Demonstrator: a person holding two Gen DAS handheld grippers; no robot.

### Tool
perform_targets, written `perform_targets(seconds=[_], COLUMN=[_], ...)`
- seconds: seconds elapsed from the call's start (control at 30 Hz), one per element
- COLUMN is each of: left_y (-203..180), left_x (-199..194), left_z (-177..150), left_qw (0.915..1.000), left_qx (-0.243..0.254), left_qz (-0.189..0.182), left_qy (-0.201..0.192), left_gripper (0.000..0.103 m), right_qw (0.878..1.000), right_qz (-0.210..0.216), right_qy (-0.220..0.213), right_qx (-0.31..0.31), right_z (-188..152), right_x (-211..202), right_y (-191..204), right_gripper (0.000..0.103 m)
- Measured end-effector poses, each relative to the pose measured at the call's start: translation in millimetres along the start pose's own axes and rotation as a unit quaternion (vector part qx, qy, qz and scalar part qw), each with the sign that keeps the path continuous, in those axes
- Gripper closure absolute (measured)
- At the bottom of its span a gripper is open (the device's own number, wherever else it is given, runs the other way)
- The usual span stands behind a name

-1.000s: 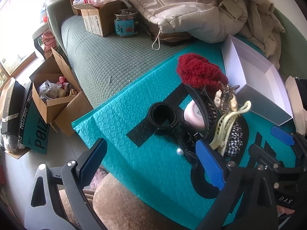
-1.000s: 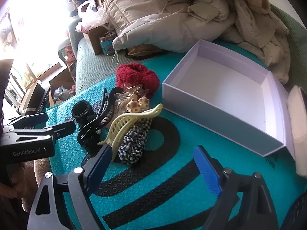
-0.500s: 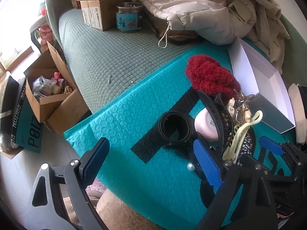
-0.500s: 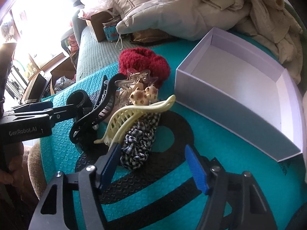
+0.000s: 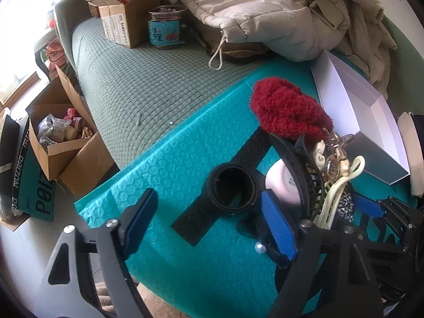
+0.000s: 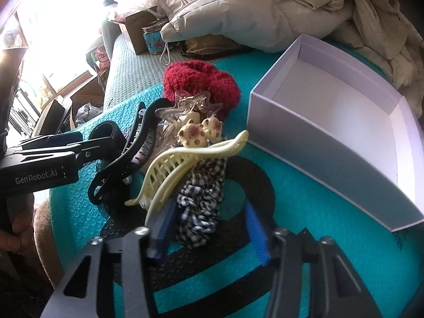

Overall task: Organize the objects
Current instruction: 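Grasp the checkered scrunchie with the right tool while the left tool reaches the black strap, then grasp the black coiled strap with the left tool while the right tool holds the scrunchie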

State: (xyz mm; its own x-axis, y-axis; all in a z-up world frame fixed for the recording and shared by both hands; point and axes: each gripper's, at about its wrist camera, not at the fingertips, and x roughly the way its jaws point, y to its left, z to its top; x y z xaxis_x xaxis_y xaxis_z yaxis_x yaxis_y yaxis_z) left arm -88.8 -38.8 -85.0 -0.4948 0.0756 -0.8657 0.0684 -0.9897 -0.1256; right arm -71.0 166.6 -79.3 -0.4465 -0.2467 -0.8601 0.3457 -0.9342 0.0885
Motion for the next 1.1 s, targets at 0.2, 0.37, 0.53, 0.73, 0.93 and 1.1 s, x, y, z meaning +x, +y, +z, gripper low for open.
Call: perform_targets(seconds=[0.2,0.37,0.53,0.73,0.93,1.1], left_y=[-8.5,-13.1,-14.0,-18.4,-23.7,-30.1], left_x=[4.1,0.9,-7.9,-28.5,-55.8,-74.6], left_z=[0.1,-2.7,-6.9,-16.7,-25.5,-35.8], left_qw=[0.9999,0.9997,0.9998,0.9997,0.9994,0.999], left_qx=[0.014,0.024,0.019,0.024,0.028,0.032], left_qz=[-0.002,-0.006,-0.007,0.0,-0.001,-0.008], left_qy=[0.004,0.003,0.006,-0.002,-0.02,-0.03], left_gripper=[0.062,0.062,0.062,0.064,0.067,0.075], right_qw=[1.0,1.0,1.0,1.0,0.999,0.999], right_qz=[-0.004,-0.005,-0.005,-0.009,-0.009,-0.01], right_qy=[0.0,0.006,0.008,-0.006,-0.03,-0.04], right_qx=[-0.01,-0.01,-0.003,0.001,-0.007,-0.009], right_z=[-2.0,-5.0,-11.8,-20.3,-26.0,-32.2], right_x=[-3.4,-9.1,-18.7,-38.1,-59.2,-72.3], right_y=[0.8,-0.7,-4.2,-5.6,-0.3,1.7], right_gripper=[0.079,0.081,0.081,0.082,0.082,0.082])
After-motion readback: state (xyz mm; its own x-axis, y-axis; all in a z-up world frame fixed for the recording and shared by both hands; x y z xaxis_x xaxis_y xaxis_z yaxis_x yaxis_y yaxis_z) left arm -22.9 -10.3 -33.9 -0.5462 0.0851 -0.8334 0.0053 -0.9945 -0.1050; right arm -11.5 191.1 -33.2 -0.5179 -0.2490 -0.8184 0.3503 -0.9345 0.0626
